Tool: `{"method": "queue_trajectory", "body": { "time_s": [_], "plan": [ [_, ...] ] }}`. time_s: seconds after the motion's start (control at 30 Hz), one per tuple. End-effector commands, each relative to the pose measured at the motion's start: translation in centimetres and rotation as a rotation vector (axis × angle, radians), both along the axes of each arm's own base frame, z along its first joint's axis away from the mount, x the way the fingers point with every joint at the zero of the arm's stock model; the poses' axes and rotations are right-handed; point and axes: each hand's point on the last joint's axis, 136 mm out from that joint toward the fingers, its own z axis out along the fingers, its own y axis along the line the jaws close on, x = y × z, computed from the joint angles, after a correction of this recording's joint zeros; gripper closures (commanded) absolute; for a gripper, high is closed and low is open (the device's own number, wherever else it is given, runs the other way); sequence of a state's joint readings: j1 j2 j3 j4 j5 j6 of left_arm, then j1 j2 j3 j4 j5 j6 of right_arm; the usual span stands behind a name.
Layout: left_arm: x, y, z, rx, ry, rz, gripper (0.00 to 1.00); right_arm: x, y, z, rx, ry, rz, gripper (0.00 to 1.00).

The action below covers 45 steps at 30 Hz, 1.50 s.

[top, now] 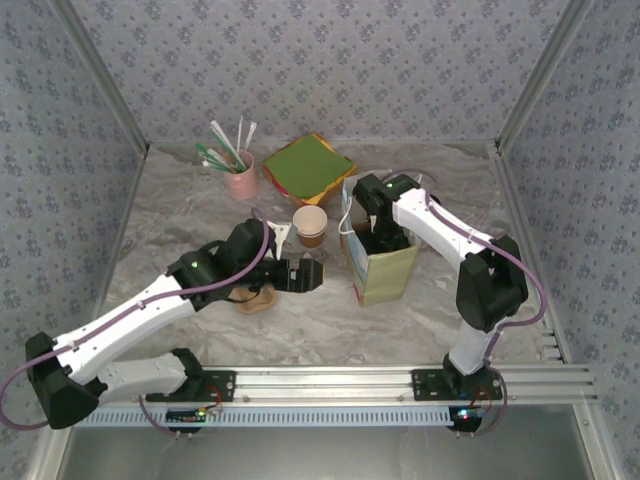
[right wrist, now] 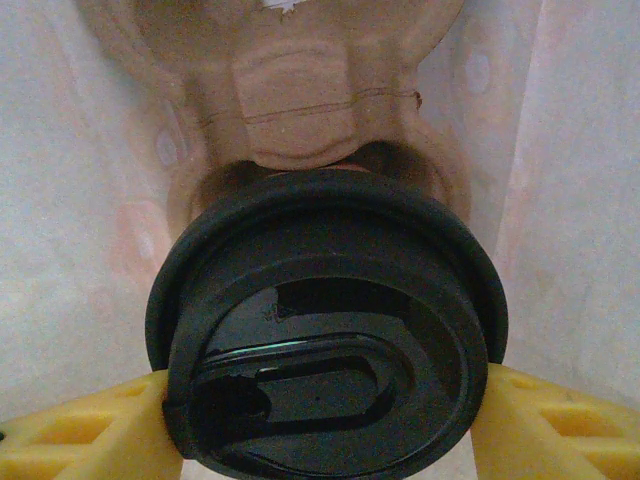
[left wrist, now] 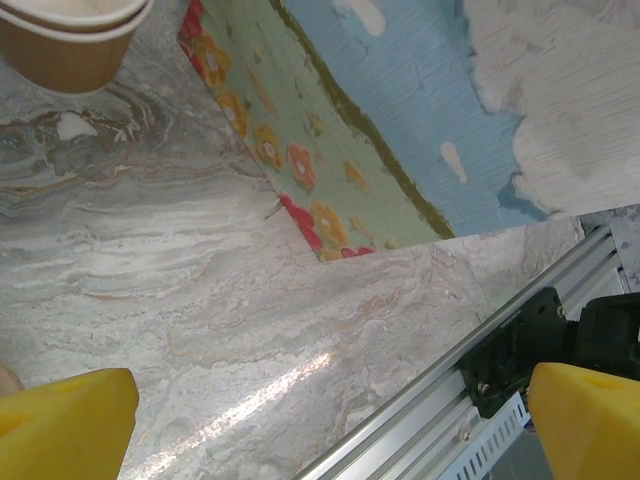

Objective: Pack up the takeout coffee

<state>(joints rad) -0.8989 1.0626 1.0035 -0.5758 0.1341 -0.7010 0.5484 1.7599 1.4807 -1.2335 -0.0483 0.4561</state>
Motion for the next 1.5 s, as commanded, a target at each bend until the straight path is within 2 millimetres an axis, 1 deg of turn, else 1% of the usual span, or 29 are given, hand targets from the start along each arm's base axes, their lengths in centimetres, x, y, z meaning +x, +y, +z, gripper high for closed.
{"method": "queue_trajectory", "body": {
  "time_s": [0.0, 0.3, 0.9, 1.47],
  "plan": [
    [0.30, 0.23, 2.49, -0.062, -0.075, 0.020, 0.00, -1.24, -0.70, -2.73, -0.054, 0.085, 0.002, 0.32],
    [0.39, 0.81, 3.12, -0.079, -0.104, 0.042, 0.00, -1.21, -0.68, -2.71, -0.054, 0.084, 0.002, 0.32],
    [0.39, 0.65, 2.77, -0.068, -0.092, 0.039, 0.00, -1.20, -0.69, -2.72, -0.055, 0.083, 0.000, 0.31],
    [0.58, 0.17, 2.78, -0.064, -0.093, 0.025, 0.00, -1.05, -0.72, -1.78, -0.050, 0.062, -0.008, 0.23]
  ]
}}
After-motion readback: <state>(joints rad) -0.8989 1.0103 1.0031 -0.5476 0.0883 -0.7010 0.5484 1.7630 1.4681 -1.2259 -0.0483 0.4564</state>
